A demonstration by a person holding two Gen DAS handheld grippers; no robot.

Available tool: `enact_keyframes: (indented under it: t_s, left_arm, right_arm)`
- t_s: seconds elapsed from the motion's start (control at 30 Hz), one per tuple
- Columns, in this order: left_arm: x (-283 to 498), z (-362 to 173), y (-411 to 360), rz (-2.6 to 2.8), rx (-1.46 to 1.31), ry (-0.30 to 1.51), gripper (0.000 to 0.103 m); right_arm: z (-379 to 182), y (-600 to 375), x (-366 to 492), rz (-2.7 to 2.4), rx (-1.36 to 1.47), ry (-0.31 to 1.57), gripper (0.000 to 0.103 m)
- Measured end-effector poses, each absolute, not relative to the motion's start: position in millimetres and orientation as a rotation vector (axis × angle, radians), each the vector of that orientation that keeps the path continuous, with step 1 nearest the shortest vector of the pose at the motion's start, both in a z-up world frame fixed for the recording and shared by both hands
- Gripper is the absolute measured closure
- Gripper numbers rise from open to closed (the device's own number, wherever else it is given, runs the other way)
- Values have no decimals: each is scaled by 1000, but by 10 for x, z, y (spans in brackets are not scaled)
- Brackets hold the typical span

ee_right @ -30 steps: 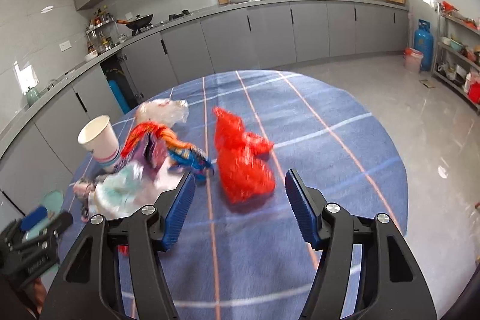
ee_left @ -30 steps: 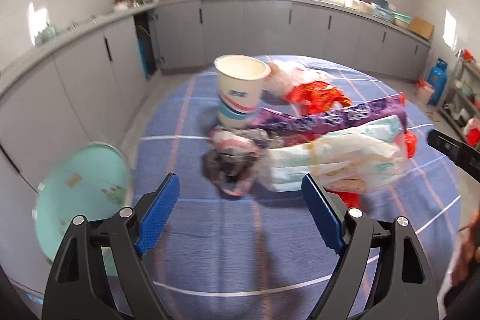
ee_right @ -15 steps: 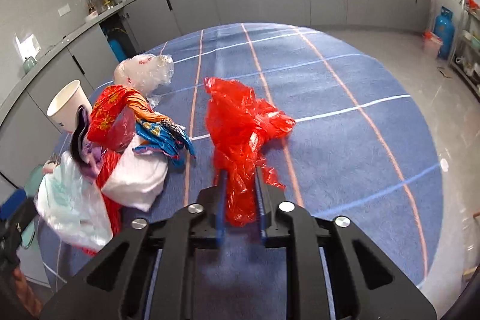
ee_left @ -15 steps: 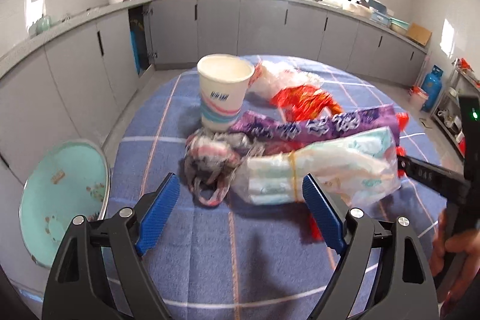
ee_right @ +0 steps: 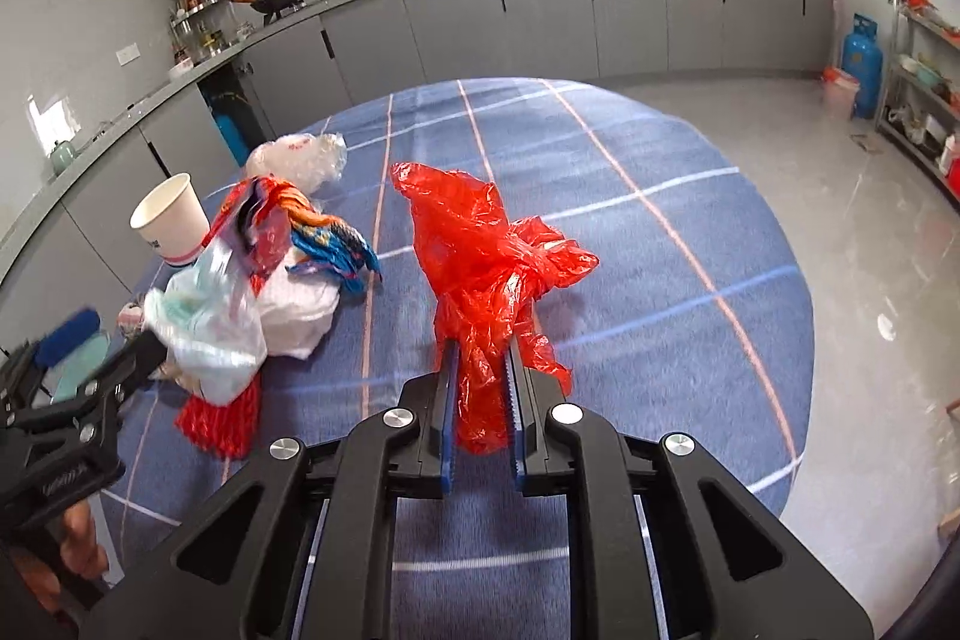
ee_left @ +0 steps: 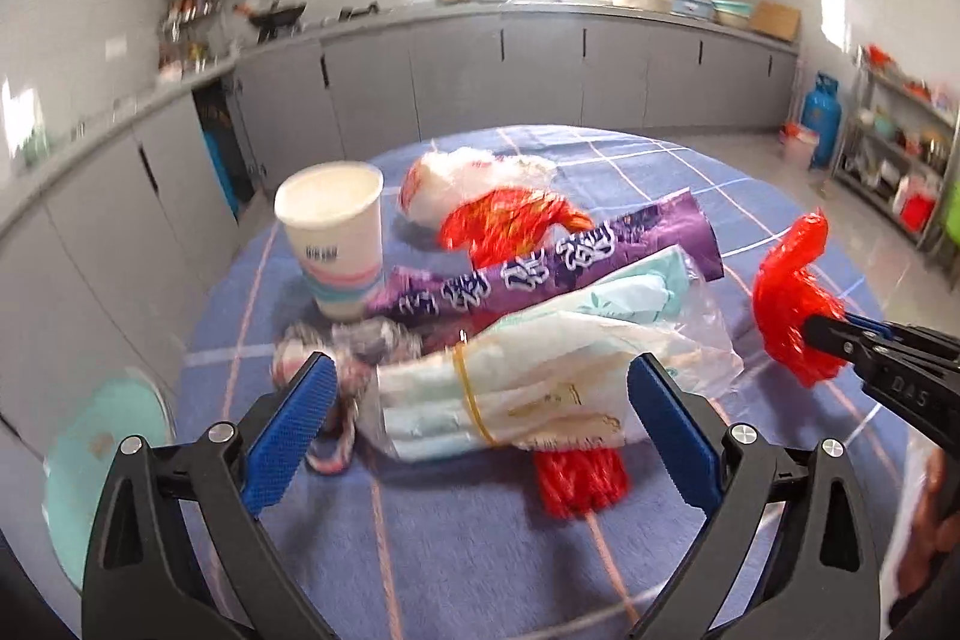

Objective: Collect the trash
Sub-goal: 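Grasp the red plastic bag with the right tool while the left tool grasps the wrapped package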

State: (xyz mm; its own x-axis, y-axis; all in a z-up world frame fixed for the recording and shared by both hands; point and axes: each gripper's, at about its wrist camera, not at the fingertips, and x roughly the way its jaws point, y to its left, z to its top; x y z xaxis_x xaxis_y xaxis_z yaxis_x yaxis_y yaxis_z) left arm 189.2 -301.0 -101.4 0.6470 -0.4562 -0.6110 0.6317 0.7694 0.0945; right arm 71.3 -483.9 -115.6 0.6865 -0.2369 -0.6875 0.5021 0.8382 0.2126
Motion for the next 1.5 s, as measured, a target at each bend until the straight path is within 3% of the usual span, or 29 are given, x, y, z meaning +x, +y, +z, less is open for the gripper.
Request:
enact_keyframes:
  t_s: [0.17,0.3,0.47,0.57,0.7,1.1,1.5]
  left_arm:
    - [2003,-1096,-3165,-637,404,583,9]
    - [2117,-1176,-3223,-679,352,651,30]
    - [2173,-1341,-3221,-723,306,753,44]
    - [2155,-1367,-3189,-725,293,772,64]
    - [2055,-1291,-3131,-754,288,750,73]
    - [1876,-615,-2315,-677,83,650,74]
    - [2134,-407,-1204,-323,13,597,73]
  right_arm:
    - [-1188,-4847,677,-428,431,710,88]
    - [-1197,-4816,646,-422,436,711,88]
    - [-1209,-4773,634,-425,441,716,88]
    - [-1211,-4736,621,-431,444,713,88]
    - [-1131,-4667,595,-432,429,692,88]
    - [-722,-4359,537,-400,373,564,88]
    - [-548,-3548,1014,-198,301,576,88]
